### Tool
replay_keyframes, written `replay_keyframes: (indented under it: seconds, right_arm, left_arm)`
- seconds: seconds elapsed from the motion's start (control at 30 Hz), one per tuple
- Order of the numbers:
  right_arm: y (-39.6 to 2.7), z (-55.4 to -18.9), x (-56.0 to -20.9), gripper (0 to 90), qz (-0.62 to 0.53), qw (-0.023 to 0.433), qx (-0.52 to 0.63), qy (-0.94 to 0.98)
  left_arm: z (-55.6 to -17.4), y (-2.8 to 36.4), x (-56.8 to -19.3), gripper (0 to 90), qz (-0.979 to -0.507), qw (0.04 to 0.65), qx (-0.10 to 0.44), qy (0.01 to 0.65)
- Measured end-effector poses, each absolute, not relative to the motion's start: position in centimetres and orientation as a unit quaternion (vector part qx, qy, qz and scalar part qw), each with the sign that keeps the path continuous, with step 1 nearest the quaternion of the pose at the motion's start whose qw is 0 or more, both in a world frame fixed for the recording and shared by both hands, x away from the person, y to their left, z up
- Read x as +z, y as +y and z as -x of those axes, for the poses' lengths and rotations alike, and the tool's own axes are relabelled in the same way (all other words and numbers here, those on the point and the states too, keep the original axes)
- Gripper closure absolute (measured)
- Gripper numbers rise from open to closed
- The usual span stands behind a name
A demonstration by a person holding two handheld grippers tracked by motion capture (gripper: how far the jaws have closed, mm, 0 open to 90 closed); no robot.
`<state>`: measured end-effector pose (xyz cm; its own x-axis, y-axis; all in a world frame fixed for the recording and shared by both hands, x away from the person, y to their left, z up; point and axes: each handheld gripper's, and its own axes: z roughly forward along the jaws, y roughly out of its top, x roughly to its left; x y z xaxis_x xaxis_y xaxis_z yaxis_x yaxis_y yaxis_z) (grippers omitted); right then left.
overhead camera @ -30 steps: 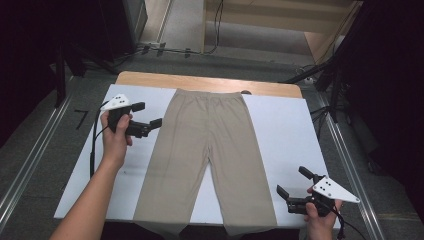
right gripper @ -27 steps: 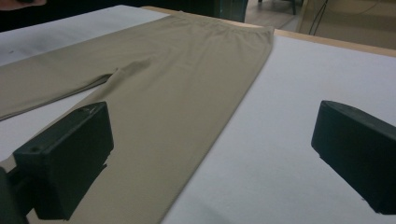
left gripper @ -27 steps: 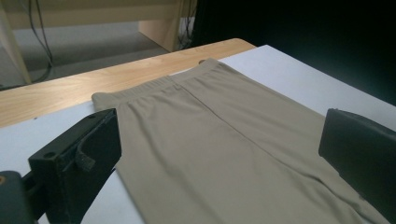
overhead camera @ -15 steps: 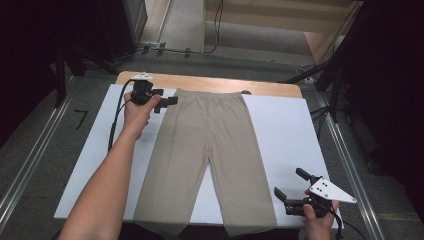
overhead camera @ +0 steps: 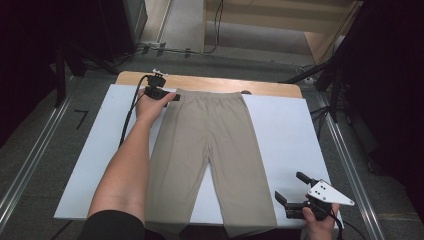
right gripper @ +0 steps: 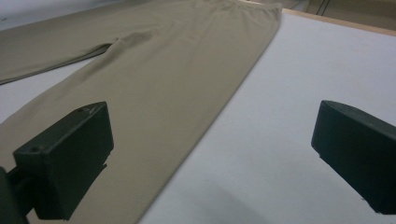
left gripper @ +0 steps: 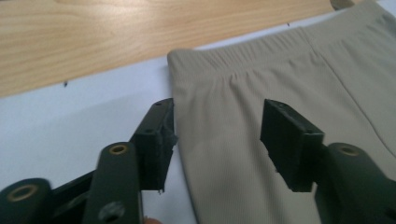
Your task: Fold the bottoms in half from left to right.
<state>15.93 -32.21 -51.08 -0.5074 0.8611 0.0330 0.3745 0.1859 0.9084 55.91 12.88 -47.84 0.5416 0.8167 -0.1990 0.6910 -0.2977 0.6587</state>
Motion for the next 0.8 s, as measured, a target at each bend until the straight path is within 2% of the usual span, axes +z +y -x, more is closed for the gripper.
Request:
replay_keyframes:
  seconds: [0.13, 0.3, 0.43, 0.6, 0.73, 0.8]
  right_arm:
    - [-32.3, -16.0, -51.2, 0.0, -0.428, 0.257, 0.473, 0.726]
    - [-32.4, -16.0, -51.4, 0.0, -0.433, 0.256, 0.470, 0.725]
    - [-32.4, -16.2, -51.8, 0.0, -0.436, 0.253, 0.467, 0.727]
    - [-32.0, -16.5, -51.9, 0.0, -0.433, 0.255, 0.459, 0.733]
    - [-32.0, -16.4, -51.9, 0.0, -0.431, 0.255, 0.457, 0.735]
    - [-32.0, -16.4, -51.8, 0.0, -0.432, 0.256, 0.459, 0.733]
  left_arm:
    - [-56.9, 12.2, -48.6, 52.6, -0.808, 0.327, 0.112, 0.477]
    - [-57.5, 12.1, -49.6, 53.8, -0.792, 0.341, 0.113, 0.494]
    - [-57.1, 11.4, -49.7, 66.9, -0.793, 0.317, 0.154, 0.497]
    - [-57.0, 10.9, -49.6, 90.0, -0.796, 0.314, 0.142, 0.498]
    - [-57.3, 10.1, -48.8, 90.0, -0.804, 0.279, 0.132, 0.508]
    - [-57.2, 10.4, -48.2, 90.0, -0.795, 0.300, 0.114, 0.515]
